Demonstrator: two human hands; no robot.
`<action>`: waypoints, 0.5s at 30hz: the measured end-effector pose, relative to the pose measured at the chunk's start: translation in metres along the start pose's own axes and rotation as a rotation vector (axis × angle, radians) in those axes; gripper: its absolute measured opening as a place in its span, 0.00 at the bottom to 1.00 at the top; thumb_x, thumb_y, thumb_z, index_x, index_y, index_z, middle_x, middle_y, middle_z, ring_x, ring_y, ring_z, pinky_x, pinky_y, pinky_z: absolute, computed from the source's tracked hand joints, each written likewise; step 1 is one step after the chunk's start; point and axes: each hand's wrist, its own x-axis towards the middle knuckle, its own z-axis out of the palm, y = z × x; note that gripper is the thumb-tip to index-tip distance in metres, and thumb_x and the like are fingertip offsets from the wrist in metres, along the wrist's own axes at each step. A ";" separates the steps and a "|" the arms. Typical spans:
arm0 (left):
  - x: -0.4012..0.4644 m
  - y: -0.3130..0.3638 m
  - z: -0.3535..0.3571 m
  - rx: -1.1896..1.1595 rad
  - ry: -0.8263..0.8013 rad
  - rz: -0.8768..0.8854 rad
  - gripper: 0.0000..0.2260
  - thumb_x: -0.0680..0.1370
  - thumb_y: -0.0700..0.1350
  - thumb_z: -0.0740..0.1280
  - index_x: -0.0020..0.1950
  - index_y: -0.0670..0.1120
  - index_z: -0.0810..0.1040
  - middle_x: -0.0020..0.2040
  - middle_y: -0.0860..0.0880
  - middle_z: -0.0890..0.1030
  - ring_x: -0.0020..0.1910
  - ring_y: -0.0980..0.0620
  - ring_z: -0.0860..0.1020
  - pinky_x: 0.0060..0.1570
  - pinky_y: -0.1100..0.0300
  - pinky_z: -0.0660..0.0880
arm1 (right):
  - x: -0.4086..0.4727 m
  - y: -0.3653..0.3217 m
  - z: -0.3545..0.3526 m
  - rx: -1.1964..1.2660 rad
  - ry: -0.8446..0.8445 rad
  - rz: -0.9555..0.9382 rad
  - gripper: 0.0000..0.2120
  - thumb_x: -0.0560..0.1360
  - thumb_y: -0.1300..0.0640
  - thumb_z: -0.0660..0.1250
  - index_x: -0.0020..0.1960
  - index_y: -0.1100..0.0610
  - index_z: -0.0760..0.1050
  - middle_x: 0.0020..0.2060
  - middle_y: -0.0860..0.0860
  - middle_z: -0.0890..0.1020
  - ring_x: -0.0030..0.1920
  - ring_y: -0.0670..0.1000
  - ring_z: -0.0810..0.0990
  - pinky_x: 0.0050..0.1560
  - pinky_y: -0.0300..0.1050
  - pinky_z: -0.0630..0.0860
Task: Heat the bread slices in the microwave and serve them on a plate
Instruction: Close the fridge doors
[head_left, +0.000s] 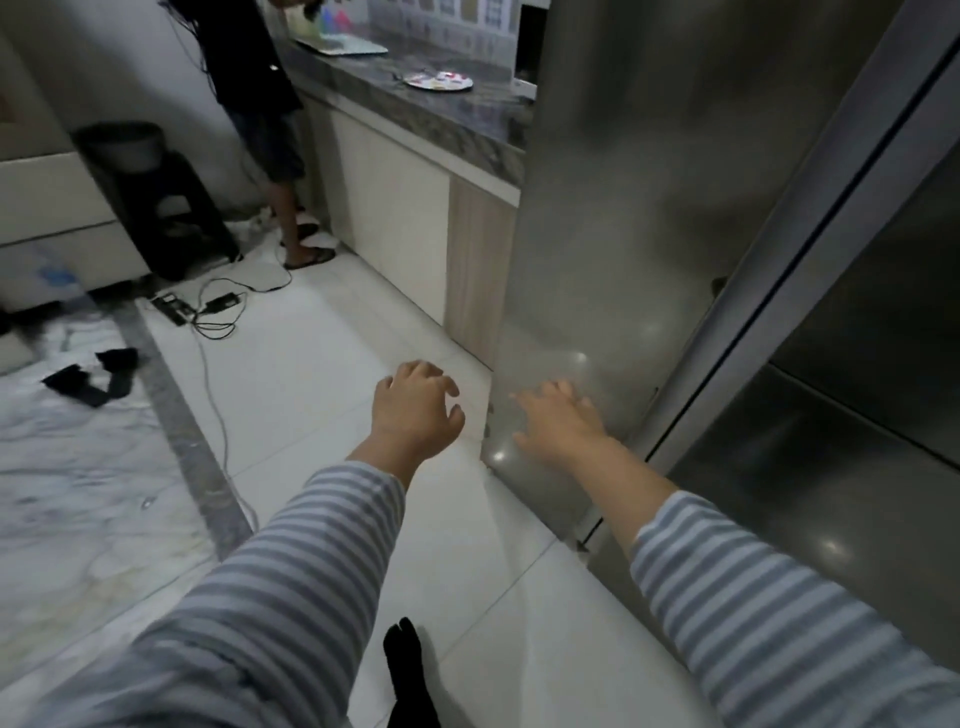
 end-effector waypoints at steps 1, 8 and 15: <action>0.011 -0.012 0.001 0.001 0.001 -0.017 0.15 0.76 0.52 0.63 0.61 0.52 0.78 0.68 0.51 0.72 0.71 0.50 0.63 0.67 0.50 0.62 | 0.017 -0.010 0.001 -0.006 -0.005 -0.020 0.26 0.78 0.50 0.60 0.74 0.50 0.60 0.71 0.55 0.63 0.72 0.57 0.56 0.68 0.55 0.60; 0.122 -0.106 0.003 -0.057 -0.134 -0.168 0.17 0.77 0.53 0.61 0.64 0.53 0.74 0.66 0.51 0.74 0.66 0.48 0.70 0.61 0.51 0.69 | 0.170 -0.067 -0.013 0.059 -0.089 -0.101 0.24 0.78 0.50 0.59 0.74 0.48 0.61 0.70 0.52 0.68 0.70 0.55 0.65 0.65 0.51 0.67; 0.223 -0.192 -0.016 -0.129 -0.247 -0.280 0.17 0.76 0.54 0.61 0.64 0.55 0.73 0.63 0.54 0.76 0.63 0.51 0.73 0.58 0.54 0.71 | 0.300 -0.116 -0.043 0.254 -0.150 -0.089 0.21 0.77 0.48 0.61 0.70 0.48 0.67 0.62 0.52 0.77 0.61 0.55 0.76 0.62 0.51 0.74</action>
